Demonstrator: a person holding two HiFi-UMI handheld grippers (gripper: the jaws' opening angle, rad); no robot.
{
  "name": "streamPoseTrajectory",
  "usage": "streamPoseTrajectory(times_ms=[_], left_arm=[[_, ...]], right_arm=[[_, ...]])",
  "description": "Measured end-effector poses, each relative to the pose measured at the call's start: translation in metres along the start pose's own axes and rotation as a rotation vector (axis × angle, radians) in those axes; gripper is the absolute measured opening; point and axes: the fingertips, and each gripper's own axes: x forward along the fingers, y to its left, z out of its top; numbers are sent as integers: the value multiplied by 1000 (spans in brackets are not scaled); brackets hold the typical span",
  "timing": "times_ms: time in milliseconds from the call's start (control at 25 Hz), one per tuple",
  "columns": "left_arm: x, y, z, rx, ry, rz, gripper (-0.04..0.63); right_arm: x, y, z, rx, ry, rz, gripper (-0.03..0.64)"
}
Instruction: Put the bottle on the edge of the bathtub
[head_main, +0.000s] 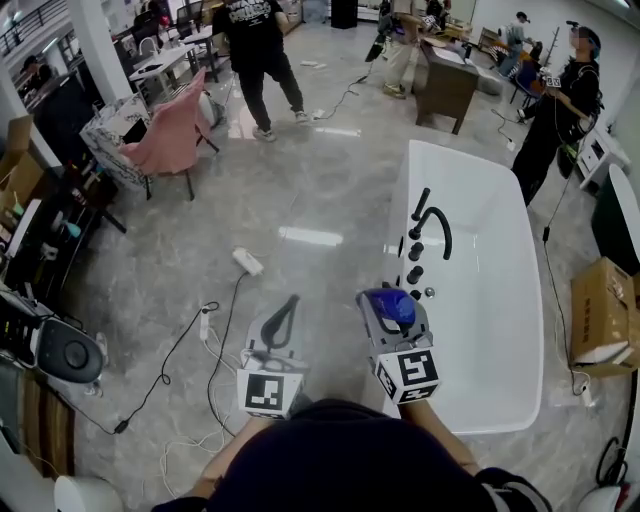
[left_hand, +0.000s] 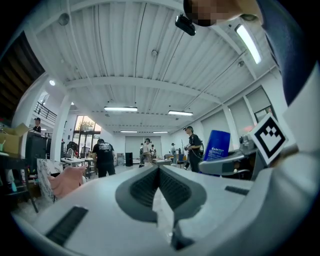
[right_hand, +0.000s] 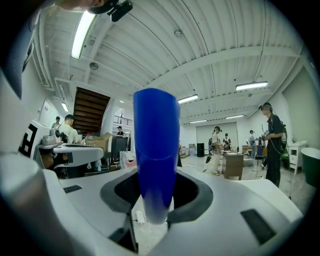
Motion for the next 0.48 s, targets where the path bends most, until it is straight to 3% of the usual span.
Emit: streamPoseTrajectory(times_ms=[480], left_arm=[[12,44,13,-6,-25,-32,0]], right_arm=[[23,19,11,-1,-4,-61,163]])
